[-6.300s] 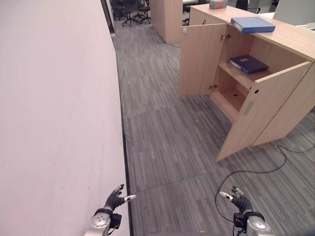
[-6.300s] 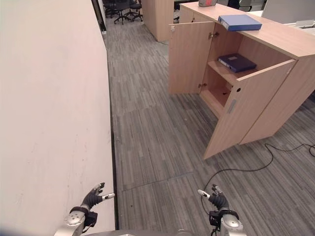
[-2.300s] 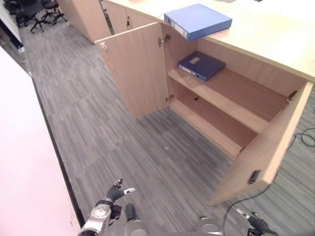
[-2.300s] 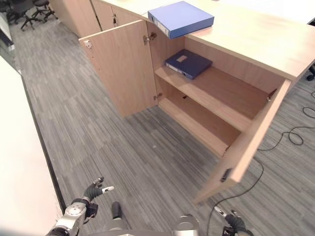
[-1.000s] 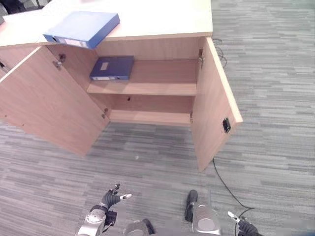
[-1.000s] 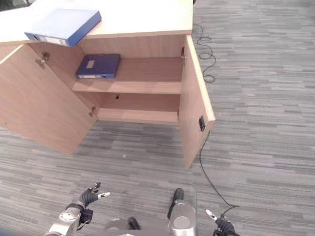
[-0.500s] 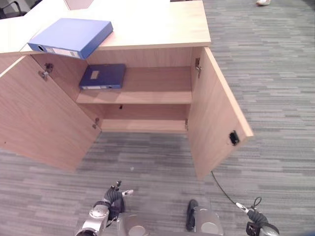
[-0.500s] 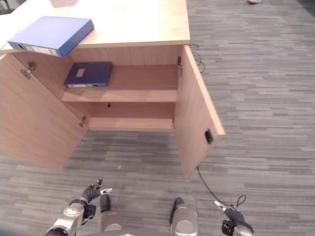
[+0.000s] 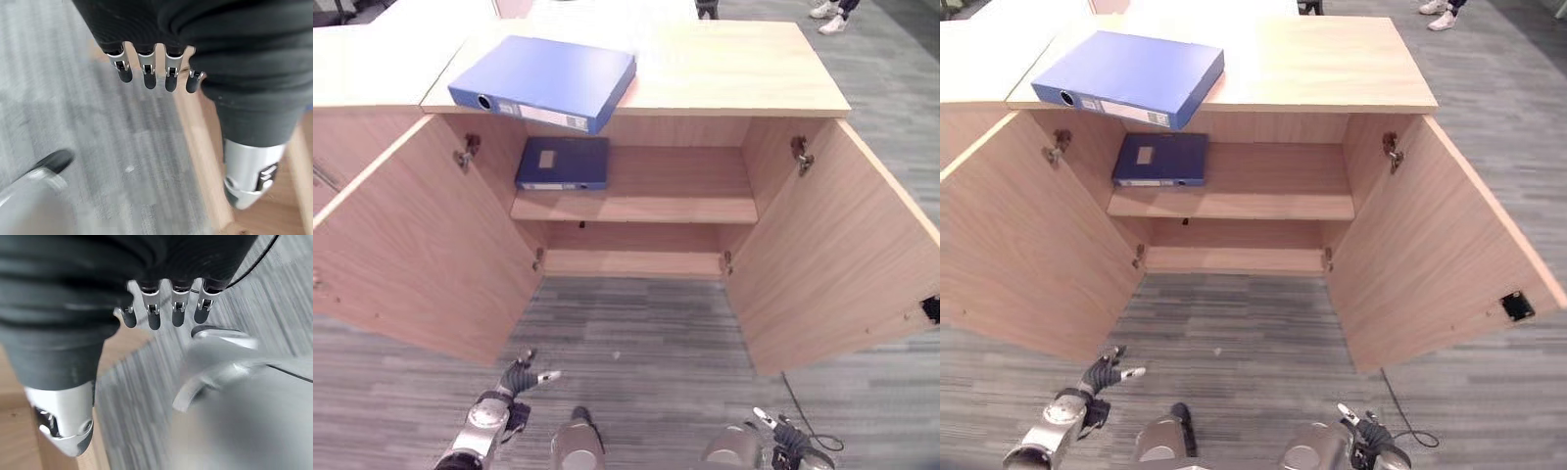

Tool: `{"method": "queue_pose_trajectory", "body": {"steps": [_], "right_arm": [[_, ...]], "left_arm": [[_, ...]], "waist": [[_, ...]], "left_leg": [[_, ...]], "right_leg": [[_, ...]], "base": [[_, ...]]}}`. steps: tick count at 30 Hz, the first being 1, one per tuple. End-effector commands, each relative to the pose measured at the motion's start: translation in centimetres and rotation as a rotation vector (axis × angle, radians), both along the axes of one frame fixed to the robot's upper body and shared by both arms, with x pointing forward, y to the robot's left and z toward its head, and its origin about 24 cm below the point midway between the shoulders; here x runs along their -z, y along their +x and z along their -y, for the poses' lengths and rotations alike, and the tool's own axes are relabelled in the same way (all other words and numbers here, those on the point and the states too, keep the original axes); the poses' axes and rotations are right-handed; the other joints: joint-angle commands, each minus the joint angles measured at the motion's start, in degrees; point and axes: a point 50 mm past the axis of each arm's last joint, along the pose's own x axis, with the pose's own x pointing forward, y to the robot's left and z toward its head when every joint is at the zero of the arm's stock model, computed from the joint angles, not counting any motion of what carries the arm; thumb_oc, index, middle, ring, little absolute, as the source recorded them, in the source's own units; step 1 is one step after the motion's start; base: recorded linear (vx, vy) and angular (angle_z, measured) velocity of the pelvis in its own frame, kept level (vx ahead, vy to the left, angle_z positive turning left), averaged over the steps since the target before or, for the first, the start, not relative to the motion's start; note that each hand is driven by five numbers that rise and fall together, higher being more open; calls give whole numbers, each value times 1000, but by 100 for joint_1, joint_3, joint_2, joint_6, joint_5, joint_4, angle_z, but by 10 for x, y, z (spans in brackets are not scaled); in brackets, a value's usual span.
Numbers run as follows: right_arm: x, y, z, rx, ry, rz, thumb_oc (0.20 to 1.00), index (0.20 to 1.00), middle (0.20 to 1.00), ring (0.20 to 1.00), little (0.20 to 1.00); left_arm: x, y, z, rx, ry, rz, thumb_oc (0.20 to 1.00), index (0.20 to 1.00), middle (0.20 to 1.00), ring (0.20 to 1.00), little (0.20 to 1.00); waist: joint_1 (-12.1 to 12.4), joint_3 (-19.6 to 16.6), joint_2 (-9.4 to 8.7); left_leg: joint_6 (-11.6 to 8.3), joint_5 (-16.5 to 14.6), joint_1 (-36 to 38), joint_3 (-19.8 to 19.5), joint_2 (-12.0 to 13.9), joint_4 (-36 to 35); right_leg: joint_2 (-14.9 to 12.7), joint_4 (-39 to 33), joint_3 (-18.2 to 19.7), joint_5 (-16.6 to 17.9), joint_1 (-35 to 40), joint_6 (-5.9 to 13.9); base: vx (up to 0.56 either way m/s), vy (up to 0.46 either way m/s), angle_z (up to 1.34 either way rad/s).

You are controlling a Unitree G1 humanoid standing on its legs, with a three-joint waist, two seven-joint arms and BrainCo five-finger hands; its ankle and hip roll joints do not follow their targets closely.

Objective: Put the empty folder in the office cabinet

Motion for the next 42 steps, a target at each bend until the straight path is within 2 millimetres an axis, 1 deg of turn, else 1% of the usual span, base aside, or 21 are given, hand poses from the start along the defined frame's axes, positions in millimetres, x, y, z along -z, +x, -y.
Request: {"method": "queue_pose_trajectory", "body": {"steps": [1, 2, 4, 5, 6, 7, 8, 9, 14, 19, 22, 24, 25, 26, 28, 29, 31, 33, 36, 39, 42], "right_arm": [[-12, 24, 11, -35, -50, 72, 1000, 1000, 1000, 1000, 1000], [-11, 24, 9, -45, -47, 70, 1000, 1000, 1000, 1000, 1000], [-11, 24, 9, -45, -47, 73, 1000, 1000, 1000, 1000, 1000], [-11, 24, 9, -45, -48, 73, 1000, 1000, 1000, 1000, 1000], [-11, 23, 12, -29, -44, 73, 1000, 1000, 1000, 1000, 1000], [-10, 21, 11, -28, -40, 67, 1000, 1000, 1000, 1000, 1000], [-10, 21, 11, -28, -40, 66, 1000, 1000, 1000, 1000, 1000], [-9, 15, 12, -46, -43, 49, 1000, 1000, 1000, 1000, 1000], [-8, 8, 18, -77, -73, 11, 1000, 1000, 1000, 1000, 1000], [-12, 10, 27, -80, -102, 13, 1000, 1000, 1000, 1000, 1000], [-13, 10, 30, -74, -102, 16, 1000, 1000, 1000, 1000, 1000], [-14, 10, 32, -77, -108, 15, 1000, 1000, 1000, 1000, 1000], [-14, 10, 32, -77, -108, 15, 1000, 1000, 1000, 1000, 1000], [-14, 8, 34, -81, -114, 4, 1000, 1000, 1000, 1000, 1000], [-14, 6, 36, -74, -117, -6, 1000, 1000, 1000, 1000, 1000], [-14, 4, 38, -68, -119, -10, 1000, 1000, 1000, 1000, 1000], [-14, 2, 39, -59, -120, -14, 1000, 1000, 1000, 1000, 1000], [-14, 0, 40, -61, -125, -19, 1000, 1000, 1000, 1000, 1000], [-15, 4, 39, -70, -131, -9, 1000, 1000, 1000, 1000, 1000], [-14, 9, 35, -87, -132, -1, 1000, 1000, 1000, 1000, 1000], [-14, 11, 32, -105, -130, 2, 1000, 1000, 1000, 1000, 1000]], "left_arm": [[-13, 12, 0, -14, -30, 85, 1000, 1000, 1000, 1000, 1000], [-11, 12, 3, -19, -37, 80, 1000, 1000, 1000, 1000, 1000], [-8, 12, 8, -22, -49, 73, 1000, 1000, 1000, 1000, 1000], [-8, 12, 8, -22, -49, 73, 1000, 1000, 1000, 1000, 1000], [-4, 12, 10, -29, -44, 58, 1000, 1000, 1000, 1000, 1000], [-5, 13, 13, -11, -51, 67, 1000, 1000, 1000, 1000, 1000], [-5, 13, 13, -11, -51, 67, 1000, 1000, 1000, 1000, 1000], [-6, 14, 22, 25, -68, 80, 1000, 1000, 1000, 1000, 1000], [-8, 14, 25, 29, -89, 98, 1000, 1000, 1000, 1000, 1000], [-4, 10, 26, 9, -97, 82, 1000, 1000, 1000, 1000, 1000], [-3, 9, 26, 1, -109, 80, 1000, 1000, 1000, 1000, 1000], [-4, 9, 26, -6, -112, 81, 1000, 1000, 1000, 1000, 1000], [-4, 9, 26, -6, -112, 81, 1000, 1000, 1000, 1000, 1000], [-3, 9, 25, -18, -111, 79, 1000, 1000, 1000, 1000, 1000], [-2, 7, 24, -29, -111, 74, 1000, 1000, 1000, 1000, 1000], [-2, 8, 24, -33, -112, 74, 1000, 1000, 1000, 1000, 1000], [-2, 8, 23, -38, -110, 77, 1000, 1000, 1000, 1000, 1000], [-2, 8, 22, -33, -103, 73, 1000, 1000, 1000, 1000, 1000], [-2, 8, 19, -38, -84, 64, 1000, 1000, 1000, 1000, 1000], [1, 7, 14, -78, -78, 51, 1000, 1000, 1000, 1000, 1000], [4, 3, 9, -98, -68, 26, 1000, 1000, 1000, 1000, 1000]], "waist": [[-97, 433, 146], [-114, 473, 164], [-197, 530, 159], [-194, 536, 166], [-319, 555, 134], [-347, 554, 142], [-345, 549, 142], [-349, 497, 109], [-350, 436, 185], [-375, 442, 248], [-376, 463, 251], [-342, 526, 236], [-344, 525, 237], [-315, 533, 157], [-283, 553, 100], [-265, 572, 102], [-195, 576, 86], [-115, 543, 90], [48, 538, 152], [233, 522, 78], [345, 514, 10]], "left_leg": [[-296, 366, 442, -117, 14, -961], [-292, 334, 535, -83, -60, -1014], [-320, 260, 716, -48, -184, -1102], [-322, 260, 727, -44, -176, -1107], [-361, 176, 797, -42, -275, -1133], [-362, 163, 783, -92, -289, -1105], [-362, 161, 780, -90, -288, -1103], [-376, 140, 762, -40, -367, -1019], [-459, 185, 804, -33, -346, -944], [-589, 148, 838, -80, -227, -636], [-750, 300, 649, -123, -7, -17], [-884, 586, 382, -274, 154, 607], [-885, 585, 379, -276, 155, 610], [-927, 720, 208, -390, 175, 1066], [-952, 893, 30, -487, 238, 1318], [-931, 937, -61, -550, 282, 1296], [-843, 842, -216, -645, 356, 975], [-759, 743, -261, -705, 419, 206], [-849, 1305, -454, -892, 559, -920], [-856, 1404, -833, -1030, 631, -1514], [-864, 1411, -1074, -1041, 650, -1622]], "right_leg": [[750, -183, -79, -1189, 437, 411], [891, -373, -97, -1332, 389, 374], [1099, -956, -18, -1365, 291, 335], [1111, -972, -19, -1358, 305, 333], [1206, -1613, 158, -1242, 226, 374], [1218, -1707, 304, -1210, 217, 401], [1219, -1710, 307, -1208, 214, 401], [1218, -2120, 385, -1102, 464, 395], [1288, -2411, 320, -1049, 758, 322], [1359, -2324, 287, -1223, 891, 207], [1449, -2312, 282, -1387, 987, 75], [1508, -2306, 239, -1483, 1084, -45], [1509, -2306, 237, -1483, 1084, -45], [1540, -2308, 228, -1583, 1170, -141], [1545, -2288, 232, -1672, 1263, -184], [1570, -2275, 243, -1730, 1301, -202], [1621, -2266, 263, -1852, 1409, -190], [1650, -2279, 296, -1932, 1478, -111], [1746, -2221, 406, -2132, 1604, -33], [1834, -2166, 560, -2363, 1837, -2], [1879, -2157, 692, -2528, 2076, 31]], "base": [[82, 185, -36], [101, 138, -46], [98, 50, -18], [140, -5, 0], [115, -22, -2], [114, -21, -6], [48, -32, 2], [31, -30, 7], [73, -81, 3], [68, -112, 4], [44, -121, 15], [32, -123, 19], [59, -134, 17], [76, -111, 10], [100, -82, -5], [108, -12, -4], [171, 23, 1], [224, 90, 9], [271, 130, 19], [320, 76, -11], [413, 99, -15]]}}
